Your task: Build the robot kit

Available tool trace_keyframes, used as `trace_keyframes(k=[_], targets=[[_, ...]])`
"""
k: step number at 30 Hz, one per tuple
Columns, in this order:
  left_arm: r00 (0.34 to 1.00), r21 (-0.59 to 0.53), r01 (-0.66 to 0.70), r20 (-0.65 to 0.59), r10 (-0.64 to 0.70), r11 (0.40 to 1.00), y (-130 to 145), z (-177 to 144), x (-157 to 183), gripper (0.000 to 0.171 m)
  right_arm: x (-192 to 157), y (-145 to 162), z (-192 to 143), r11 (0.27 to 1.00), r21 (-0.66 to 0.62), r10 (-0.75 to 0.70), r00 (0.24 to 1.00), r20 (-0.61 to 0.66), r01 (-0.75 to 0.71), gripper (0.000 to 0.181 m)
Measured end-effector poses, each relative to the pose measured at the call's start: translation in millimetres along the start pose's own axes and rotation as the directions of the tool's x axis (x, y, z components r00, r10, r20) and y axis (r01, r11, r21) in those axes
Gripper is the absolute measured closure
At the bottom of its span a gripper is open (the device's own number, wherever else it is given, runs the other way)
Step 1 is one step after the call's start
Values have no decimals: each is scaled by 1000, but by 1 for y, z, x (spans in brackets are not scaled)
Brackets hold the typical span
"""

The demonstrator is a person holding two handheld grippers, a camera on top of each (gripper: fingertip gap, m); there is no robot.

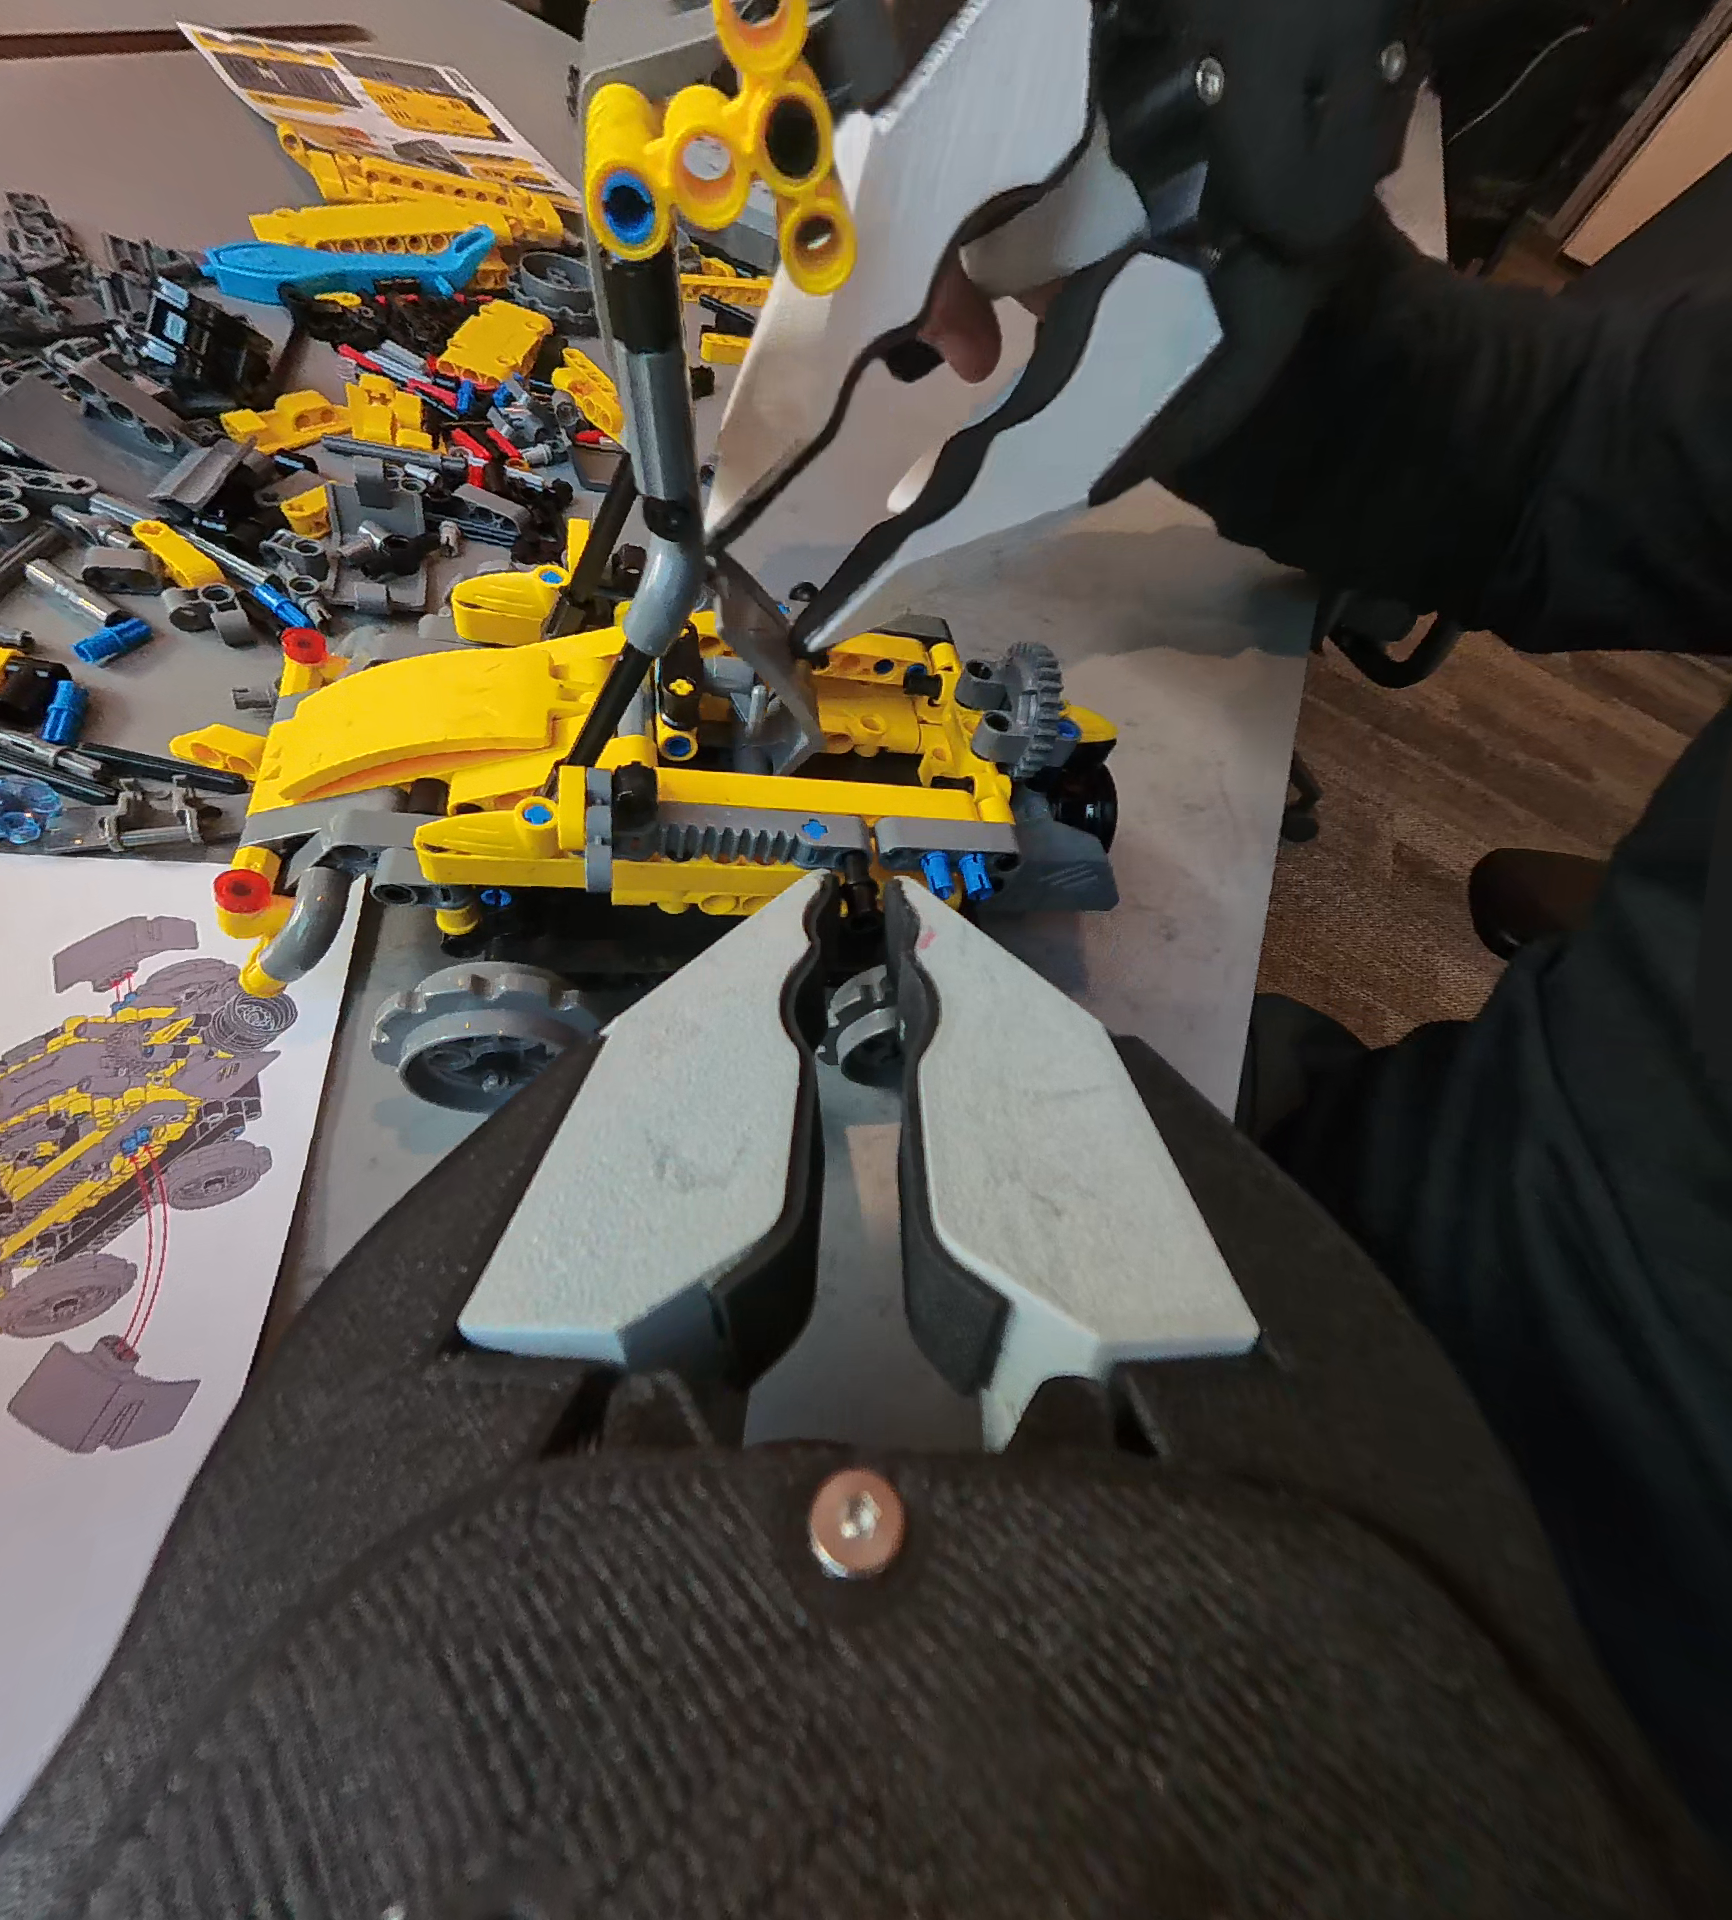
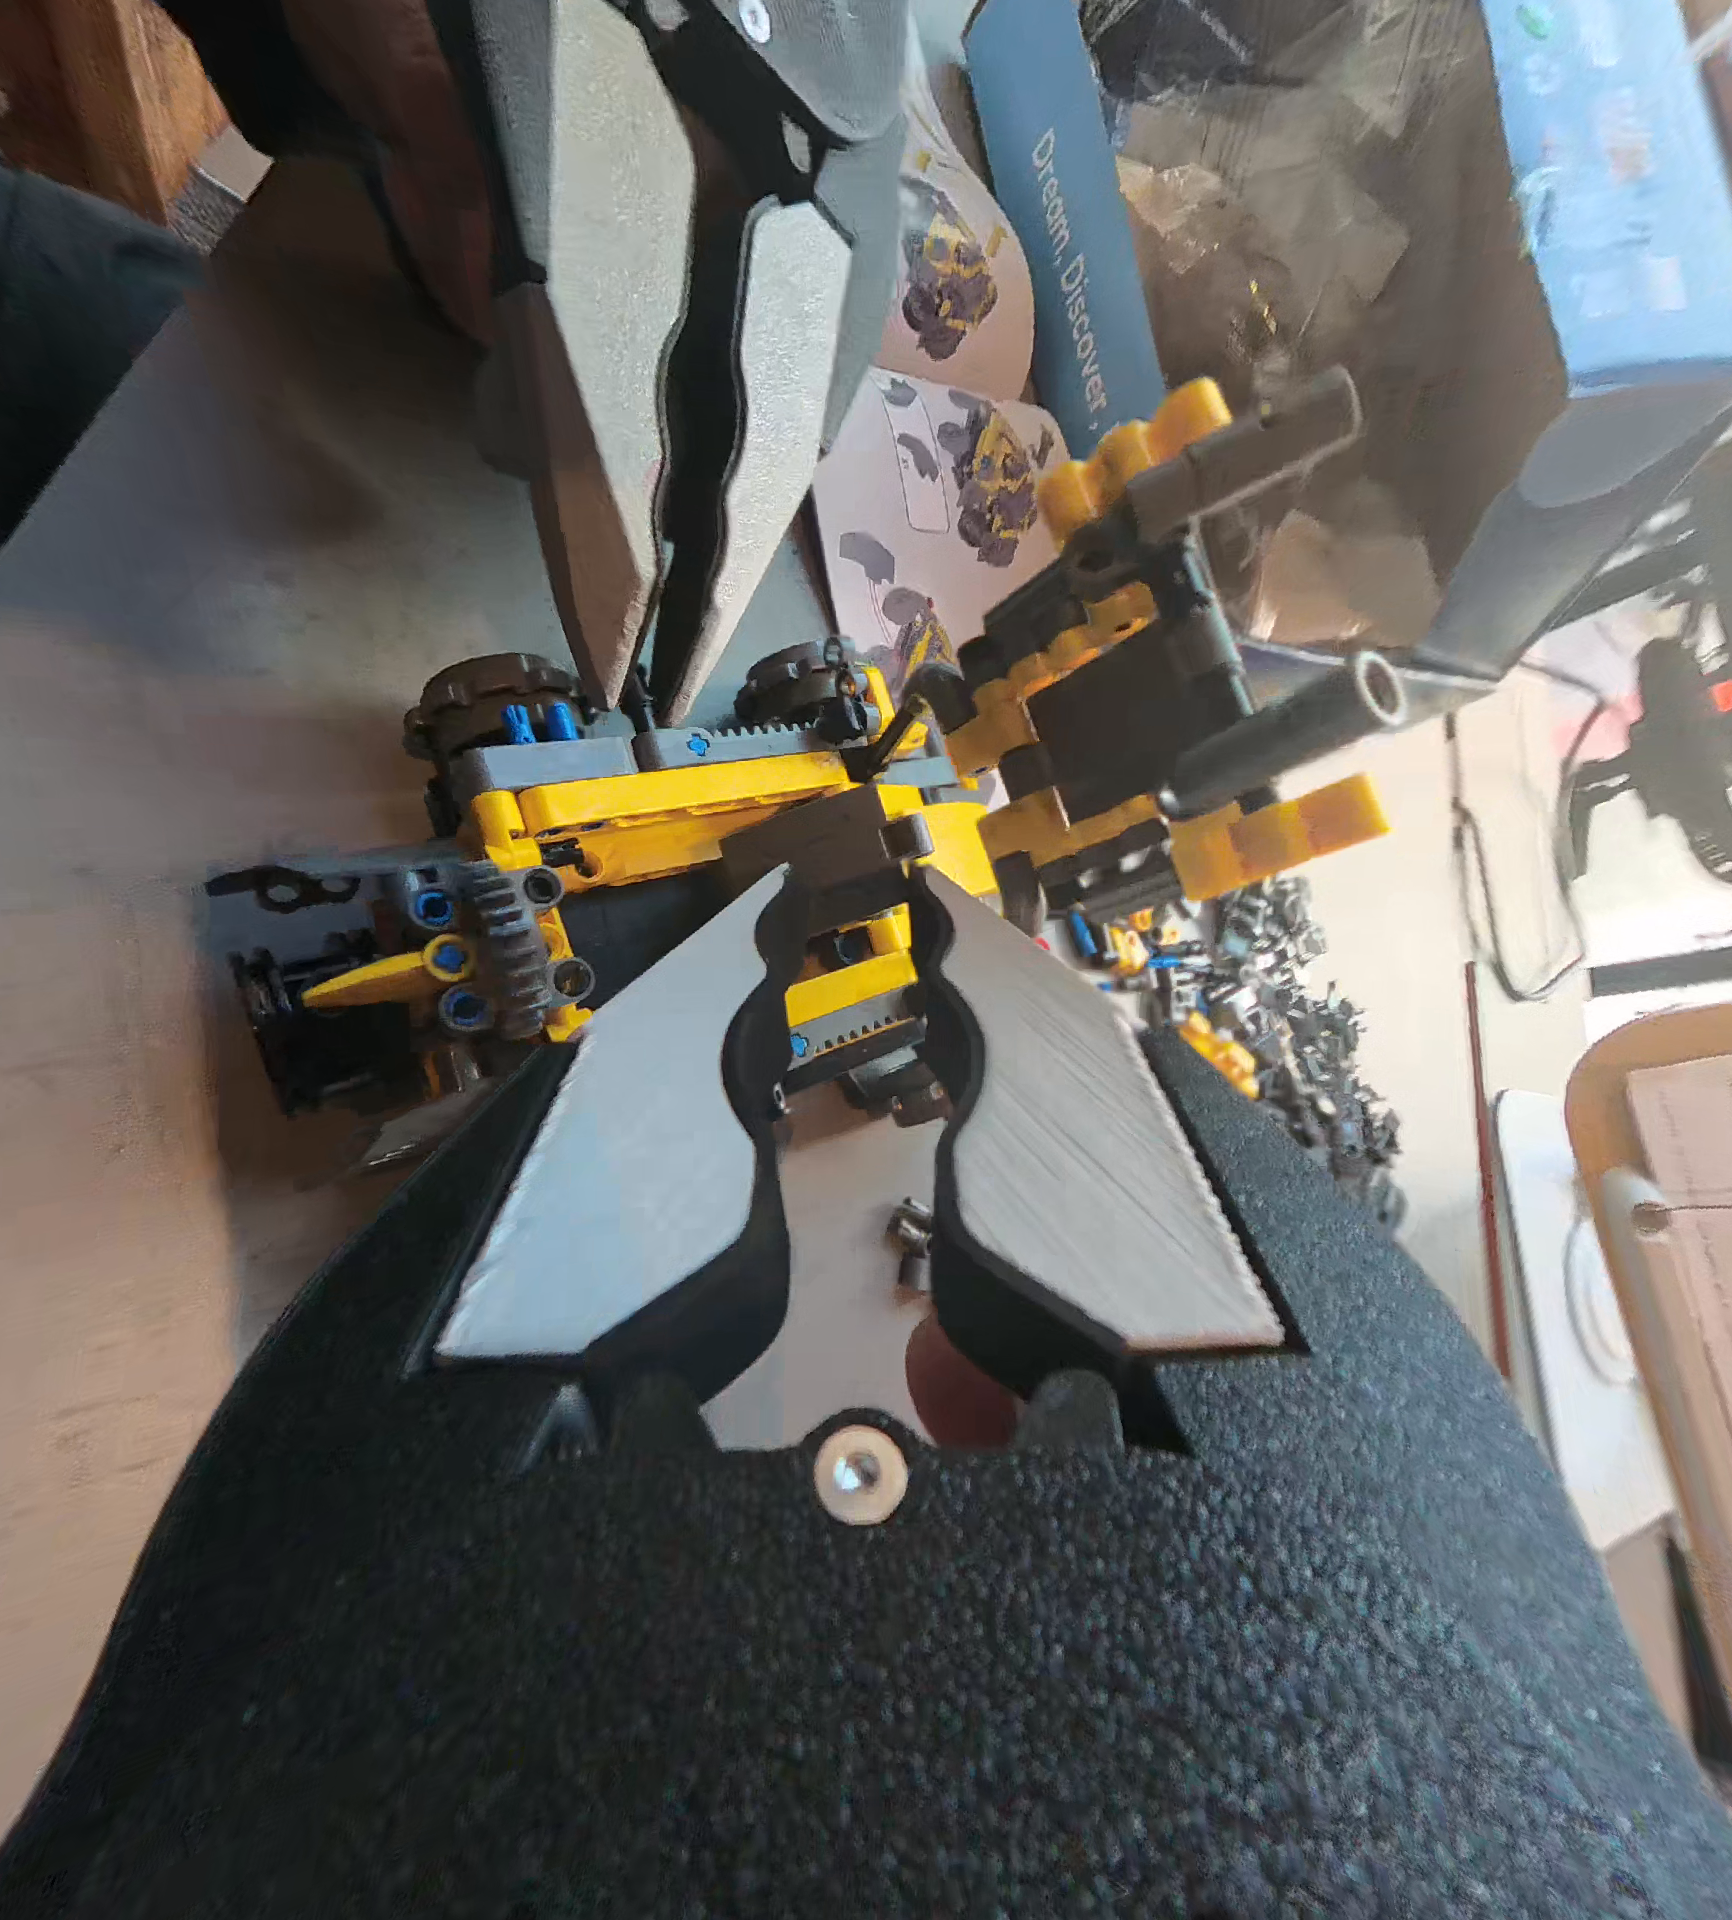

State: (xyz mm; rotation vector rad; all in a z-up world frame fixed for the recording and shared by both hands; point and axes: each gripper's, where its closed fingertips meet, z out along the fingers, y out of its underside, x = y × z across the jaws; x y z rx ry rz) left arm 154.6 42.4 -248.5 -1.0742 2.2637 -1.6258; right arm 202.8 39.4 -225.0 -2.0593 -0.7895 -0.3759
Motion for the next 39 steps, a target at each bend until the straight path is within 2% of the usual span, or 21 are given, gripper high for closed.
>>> trace_keyframes(k=[2, 5, 7, 11, 14, 18, 20, 21, 24, 26, 30, 34, 39], targets=[[1000, -1, 6, -7, -6, 1000, 0, 0, 0, 167, 3, 0, -2, 998, -16, 66, 998, 16, -66, 165], [1000, -2, 11, -9, -11, 1000, 1, -1, 0, 167, -4, -11, -13, 992, 55, 107, 992, 62, -110, 178], [1000, -7, 10, -9, -10, 1000, 2, -2, 0, 167, -11, -10, -14, 988, 45, 145, 984, 99, -150, 178], [1000, -14, 7, -11, -7, 1000, 3, -2, 1, 167, -8, -1, -4, 996, -13, 91, 995, 46, -91, 160], [1000, -15, -6, 1, 6, 1000, 3, -2, 1, 167, -13, -3, 2, 999, -16, 47, 997, 65, -46, 162], [1000, -15, -9, 2, 9, 1000, 3, -2, 1, 168, -14, -7, 5, 998, -11, 63, 993, 102, -62, 173], [1000, -15, -7, 1, 7, 1000, 3, -2, 1, 167, -13, -6, 4, 997, -19, 70, 992, 103, -68, 169], [1000, -15, -7, 0, 7, 1000, 3, -2, 1, 167, -14, -6, 3, 996, -21, 84, 990, 112, -82, 165], [1000, -21, 1, -6, -1, 1000, 5, -4, 1, 167, -32, -10, -2, 983, -17, 181, 952, 247, -183, 181], [1000, -23, 0, -5, 0, 1000, 6, -6, 1, 167, -33, -2, 4, 971, -82, 237, 938, 252, -224, 181], [1000, -32, -19, 3, 19, 999, 7, -5, 2, 169, -43, -1, 15, 987, -101, 148, 943, 298, -123, 181], [1000, -41, -16, 6, 16, 999, 8, -4, 2, 168, -46, -7, 18, 990, -64, 140, 921, 364, -125, 181], [999, -56, -33, 36, 35, 998, 8, -1, -2, 168, -43, -9, 19, 994, -12, 108, 922, 372, -112, 181]])
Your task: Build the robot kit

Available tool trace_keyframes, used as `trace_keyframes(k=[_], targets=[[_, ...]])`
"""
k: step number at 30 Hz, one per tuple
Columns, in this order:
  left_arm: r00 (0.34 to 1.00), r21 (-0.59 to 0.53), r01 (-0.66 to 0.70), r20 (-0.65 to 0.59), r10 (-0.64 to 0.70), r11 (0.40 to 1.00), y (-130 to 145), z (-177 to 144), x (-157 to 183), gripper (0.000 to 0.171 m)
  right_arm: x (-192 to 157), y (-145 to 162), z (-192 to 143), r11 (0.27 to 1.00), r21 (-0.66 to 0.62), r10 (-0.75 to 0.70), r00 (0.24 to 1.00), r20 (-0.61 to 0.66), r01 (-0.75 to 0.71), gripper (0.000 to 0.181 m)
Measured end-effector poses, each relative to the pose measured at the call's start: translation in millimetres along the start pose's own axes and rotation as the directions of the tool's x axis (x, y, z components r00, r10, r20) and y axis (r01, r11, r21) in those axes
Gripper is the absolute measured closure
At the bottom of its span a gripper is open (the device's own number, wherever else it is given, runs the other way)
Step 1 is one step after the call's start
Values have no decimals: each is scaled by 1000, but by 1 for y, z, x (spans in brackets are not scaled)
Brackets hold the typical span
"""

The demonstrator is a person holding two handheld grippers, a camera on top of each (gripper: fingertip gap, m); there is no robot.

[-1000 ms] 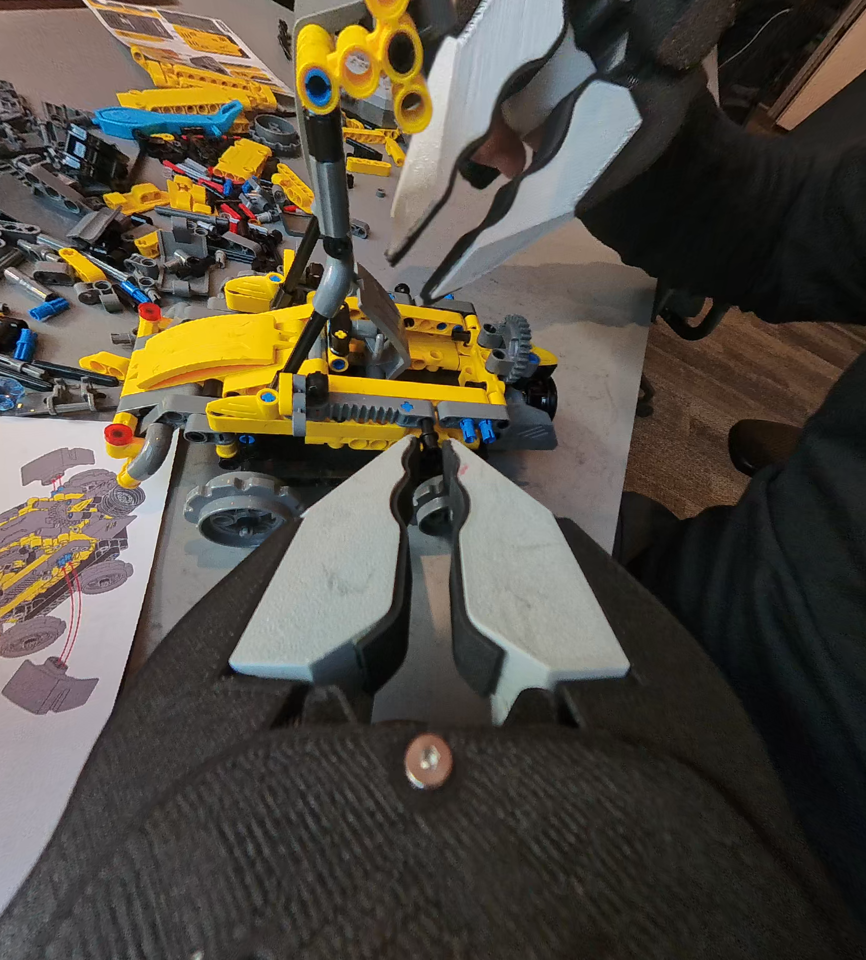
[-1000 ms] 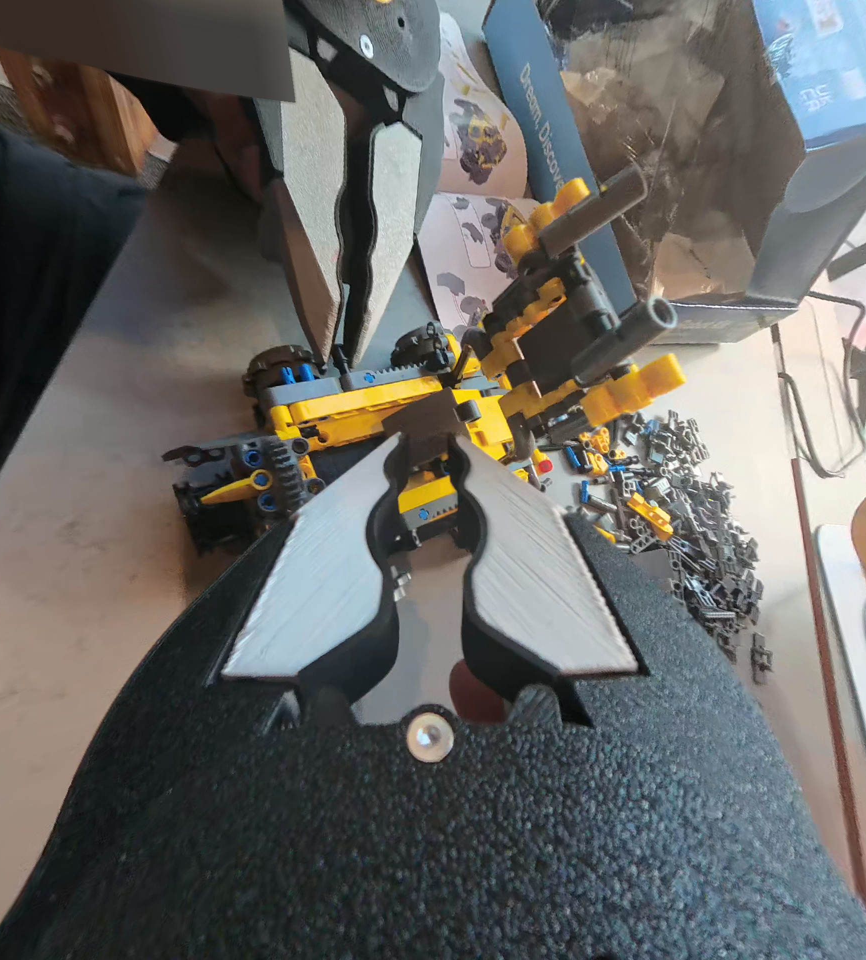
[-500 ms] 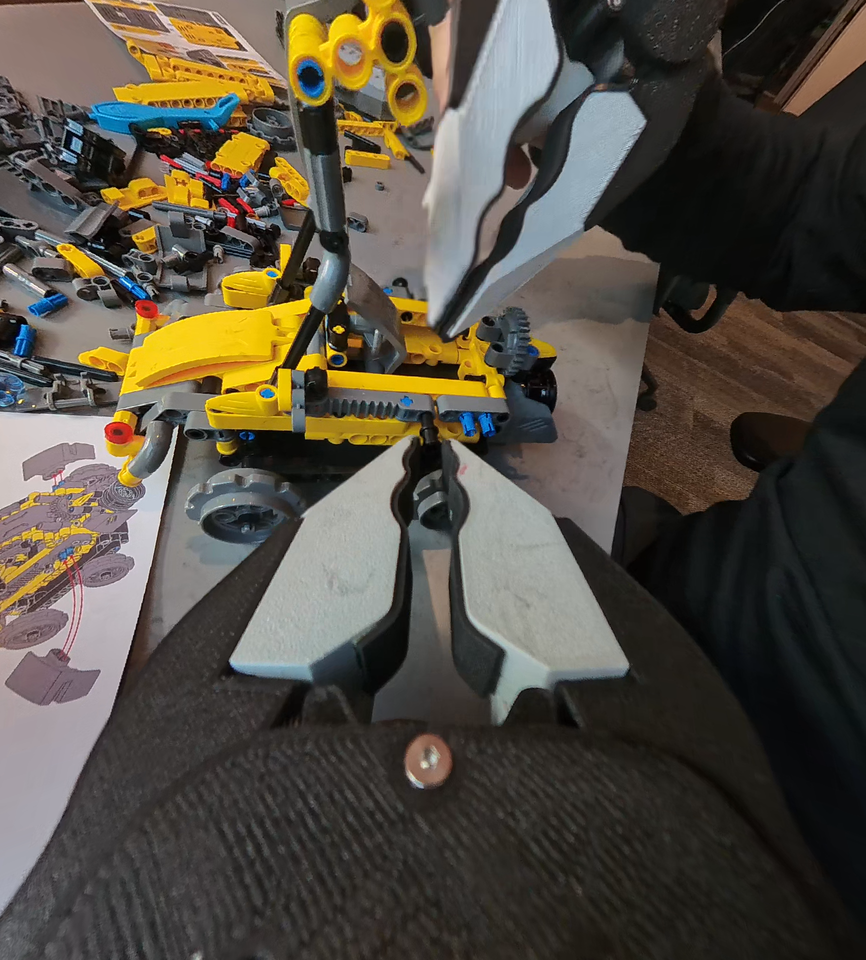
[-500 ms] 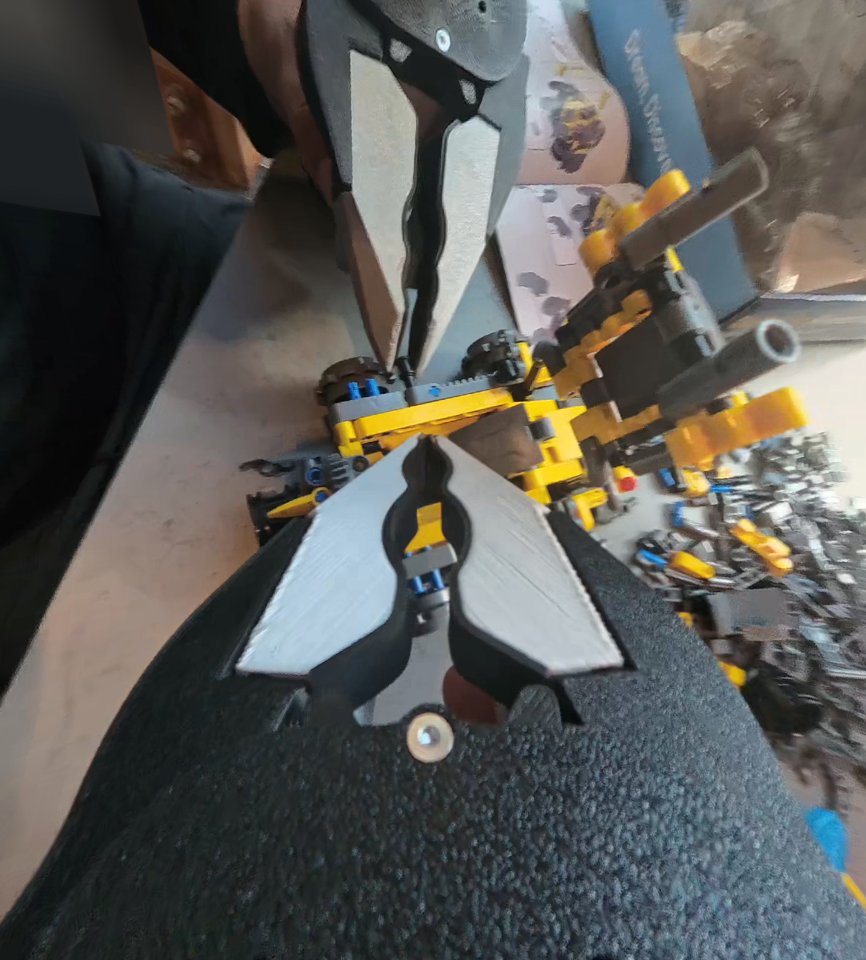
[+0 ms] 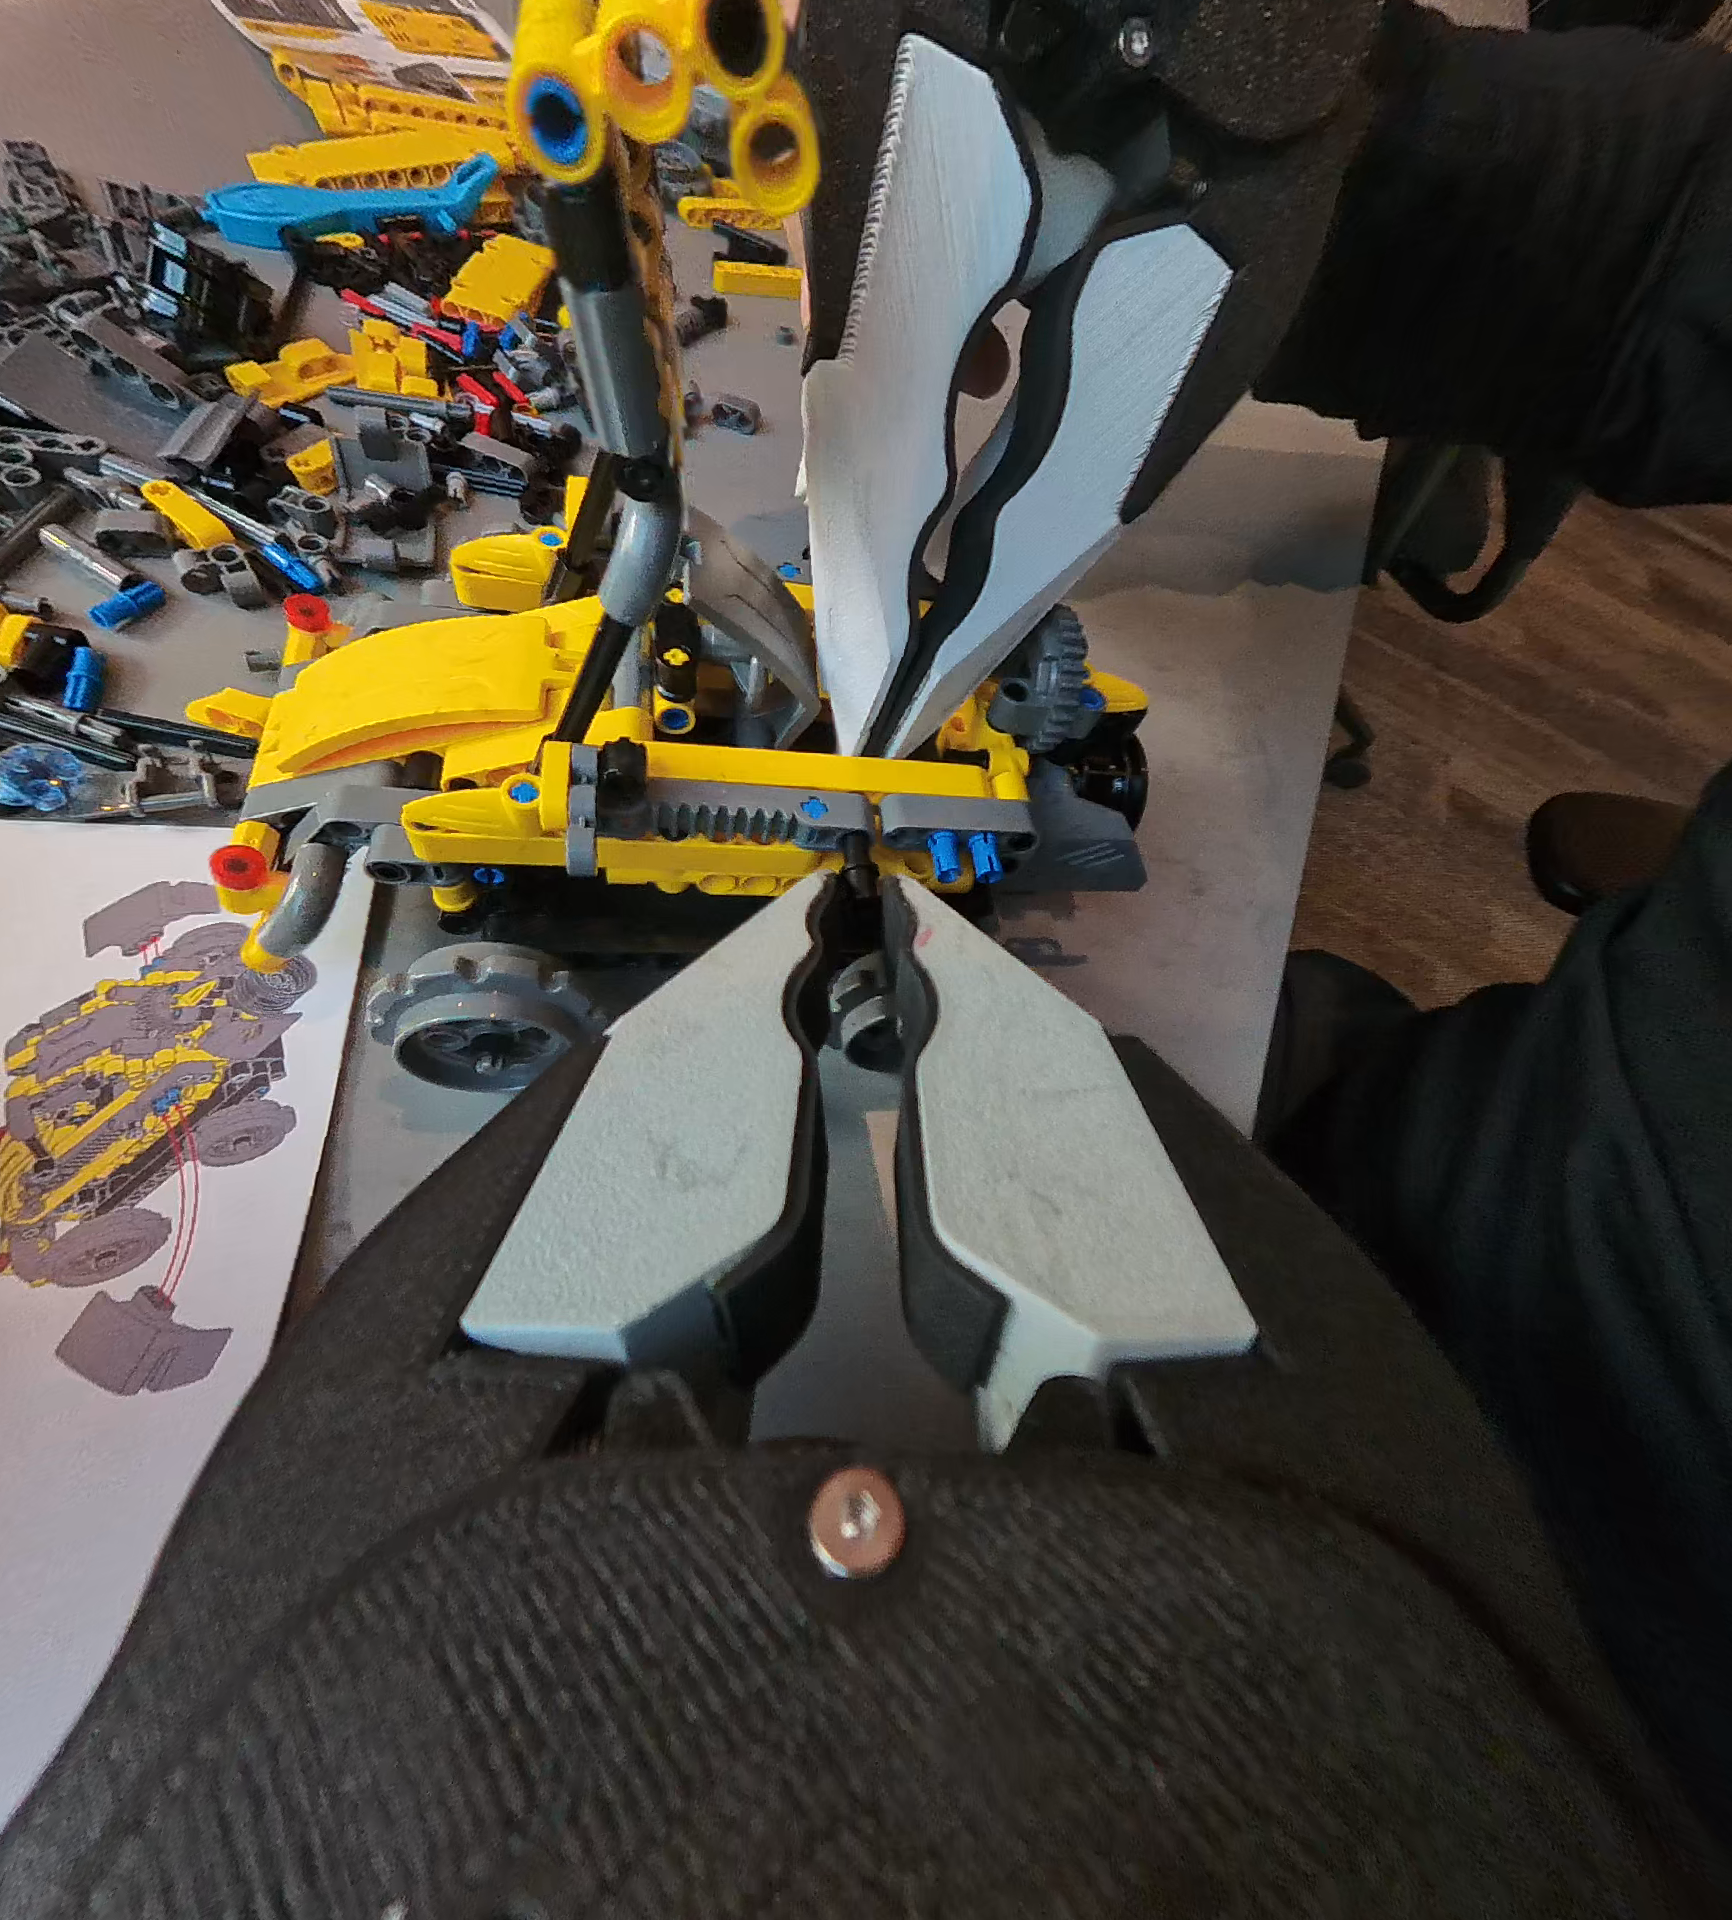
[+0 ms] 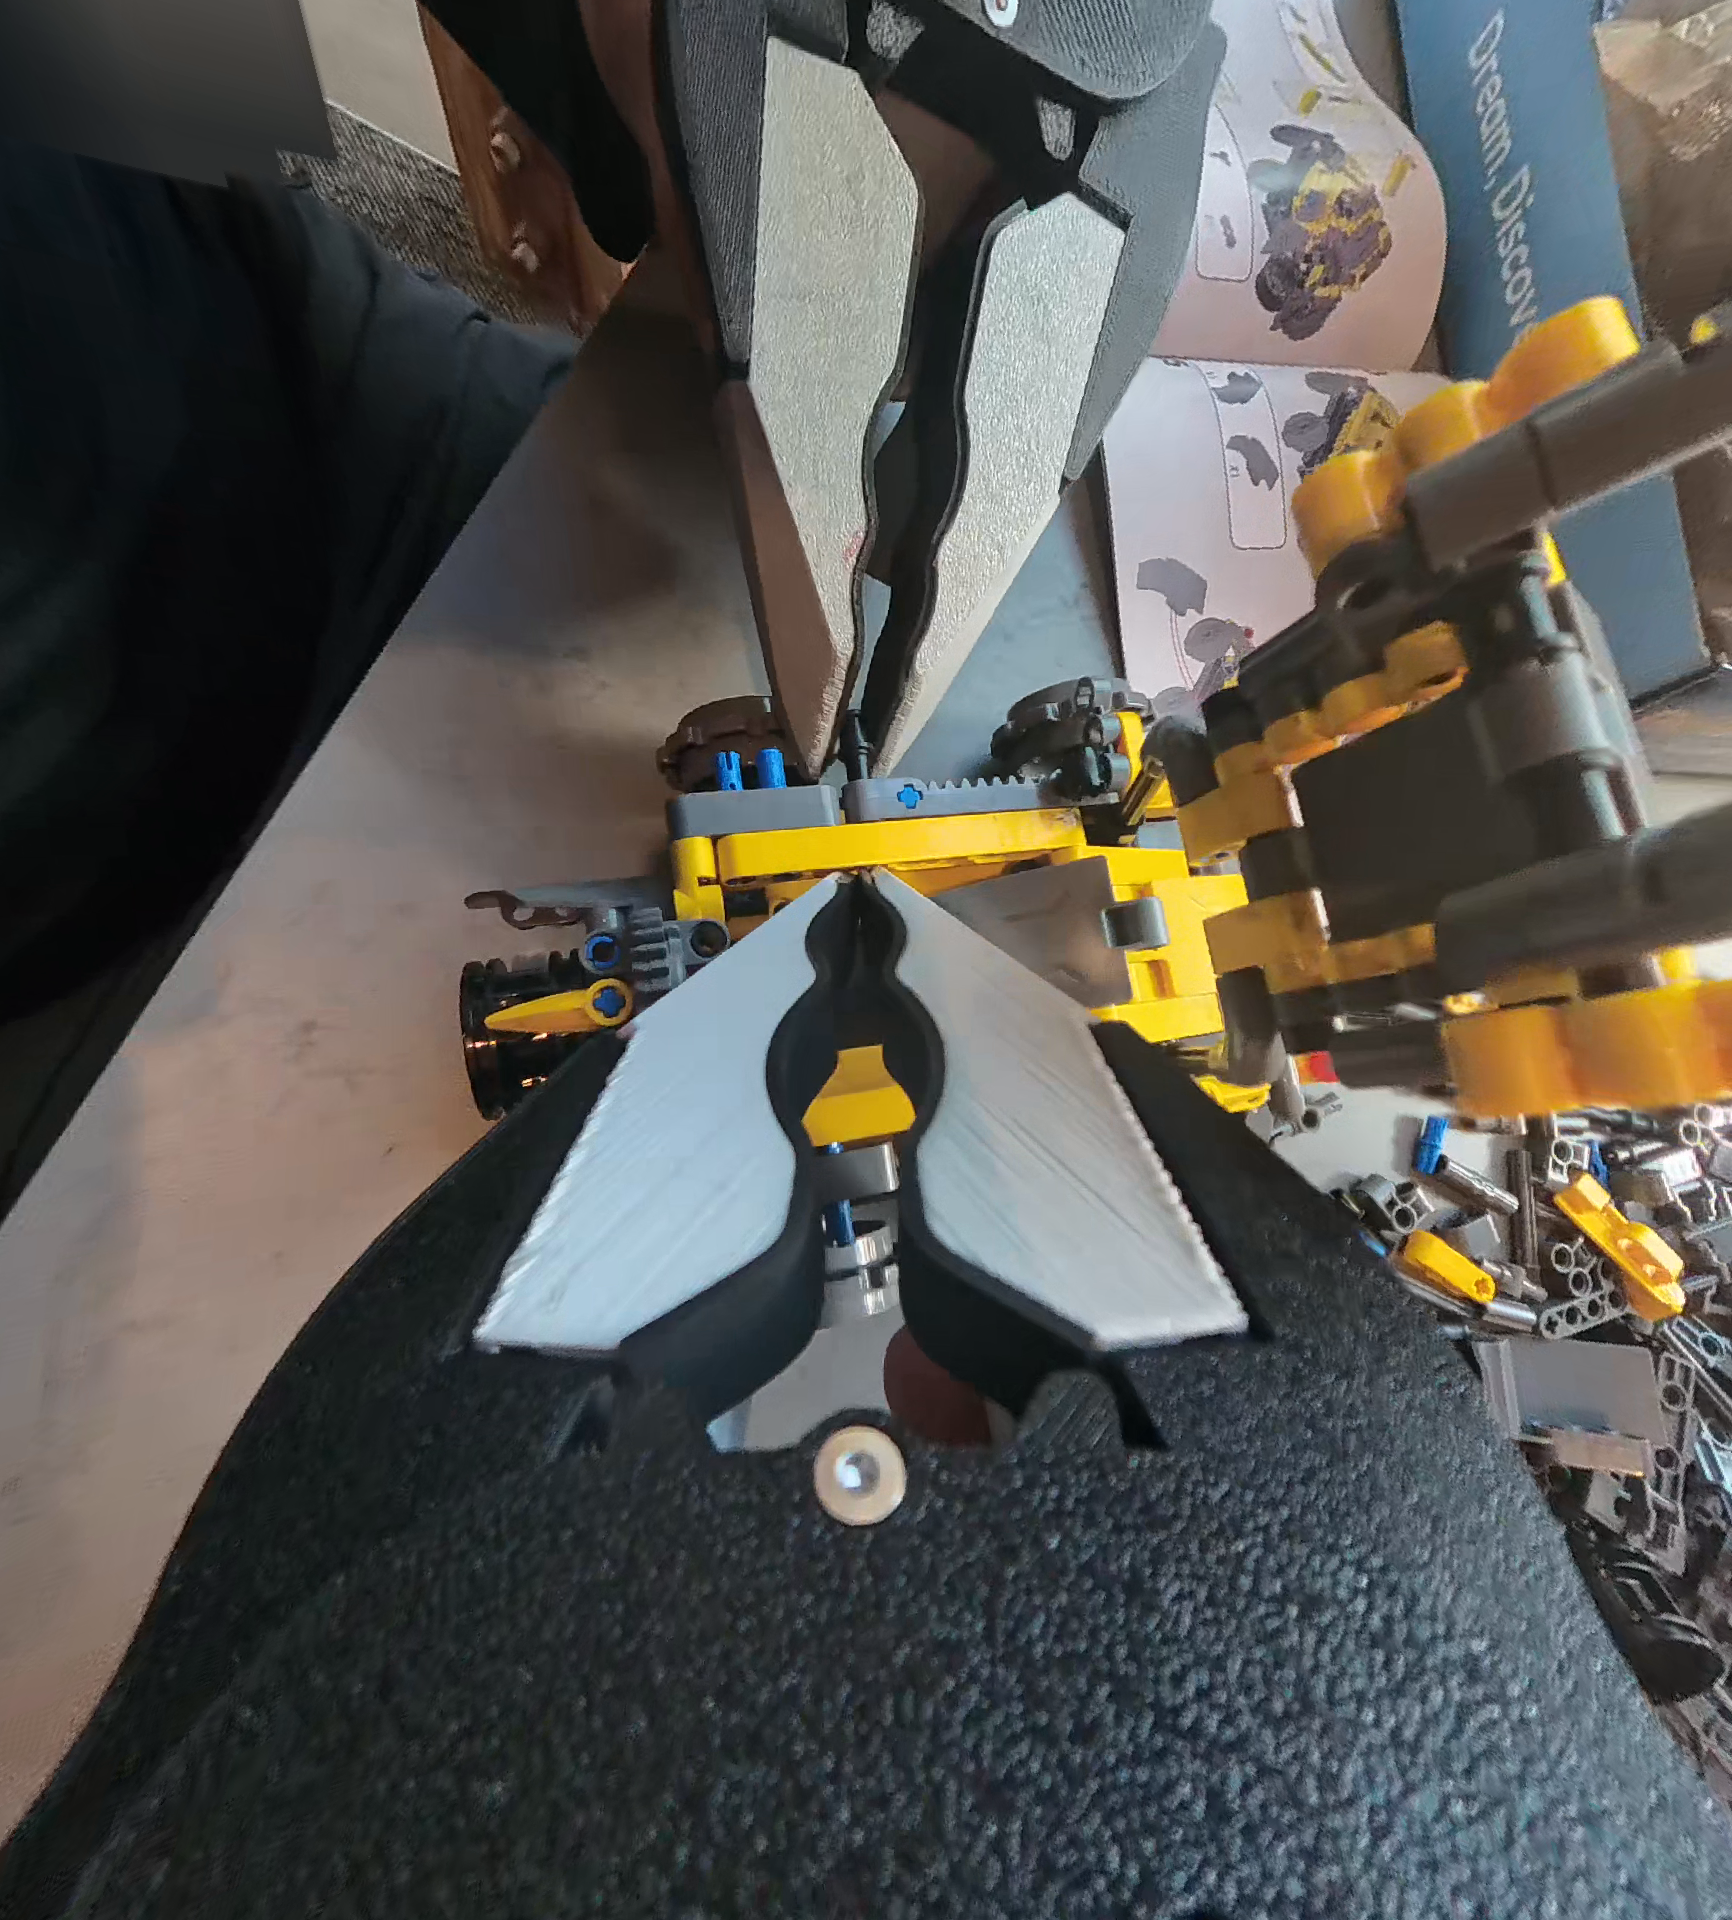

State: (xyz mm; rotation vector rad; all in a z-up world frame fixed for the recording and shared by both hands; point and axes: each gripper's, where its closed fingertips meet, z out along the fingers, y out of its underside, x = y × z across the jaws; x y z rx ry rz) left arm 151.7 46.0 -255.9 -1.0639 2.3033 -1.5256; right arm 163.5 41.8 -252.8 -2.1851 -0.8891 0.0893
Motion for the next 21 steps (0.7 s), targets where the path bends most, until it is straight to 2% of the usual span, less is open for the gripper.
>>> trace_keyframes(k=[3, 8, 16, 21], targets=[[1000, -21, -4, 7, 4, 1000, 1, 1, 2, 169, -3, 0, 0, 1000, 11, -19, 999, 30, 18, 181], [997, -38, 64, -47, -66, 997, 1, 3, 4, 169, -3, 0, -1, 999, 27, -44, 997, 62, 42, 181], [994, -11, 105, -8, -105, 994, -1, 5, 2, 170, -4, 0, -2, 999, 40, -9, 994, 110, 5, 181], [992, -1, 128, 17, -128, 992, -3, 7, -1, 170, -1, 2, -2, 1000, 26, -11, 995, 99, 9, 181]])
